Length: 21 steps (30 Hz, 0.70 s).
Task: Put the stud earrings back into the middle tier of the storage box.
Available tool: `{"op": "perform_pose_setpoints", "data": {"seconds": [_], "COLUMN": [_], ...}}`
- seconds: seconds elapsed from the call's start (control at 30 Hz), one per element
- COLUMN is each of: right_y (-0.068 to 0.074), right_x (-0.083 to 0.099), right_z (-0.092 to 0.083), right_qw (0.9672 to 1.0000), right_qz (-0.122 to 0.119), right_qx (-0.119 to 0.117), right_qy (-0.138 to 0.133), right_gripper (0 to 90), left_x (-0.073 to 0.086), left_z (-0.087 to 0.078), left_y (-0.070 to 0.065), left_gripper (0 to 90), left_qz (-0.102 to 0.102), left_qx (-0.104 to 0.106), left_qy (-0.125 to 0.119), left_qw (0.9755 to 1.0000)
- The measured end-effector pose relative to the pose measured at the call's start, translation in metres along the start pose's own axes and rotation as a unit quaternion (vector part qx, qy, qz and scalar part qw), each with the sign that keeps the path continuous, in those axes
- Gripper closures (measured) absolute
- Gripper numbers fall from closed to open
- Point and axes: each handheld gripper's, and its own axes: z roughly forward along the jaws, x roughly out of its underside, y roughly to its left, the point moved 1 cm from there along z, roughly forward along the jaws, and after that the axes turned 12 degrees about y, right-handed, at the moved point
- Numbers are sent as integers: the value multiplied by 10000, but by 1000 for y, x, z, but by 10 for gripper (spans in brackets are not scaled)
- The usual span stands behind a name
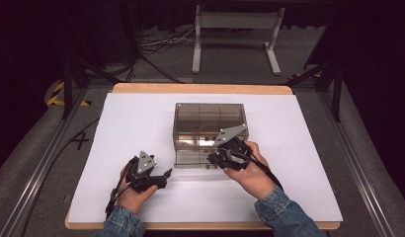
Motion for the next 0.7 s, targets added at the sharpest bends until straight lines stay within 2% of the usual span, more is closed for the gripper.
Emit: {"op": "perform_pose_setpoints", "data": {"seconds": [0.17, 0.7], "right_y": [-3, -10], "right_x": [-2, -6], "right_z": [-1, 6], "right_qw": [9999, 9996], "right_qz": [130, 273], "right_qx": [54, 78], "right_qy": [-6, 51], "right_gripper": [850, 849], "left_x": [0, 0], "left_z": [0, 0], "left_y": [0, 0], "left_gripper": [207, 207], "left_qz": [12, 13], "left_qx": [2, -1], "left_qy": [3, 2], "left_qw": [10000, 10000]}}
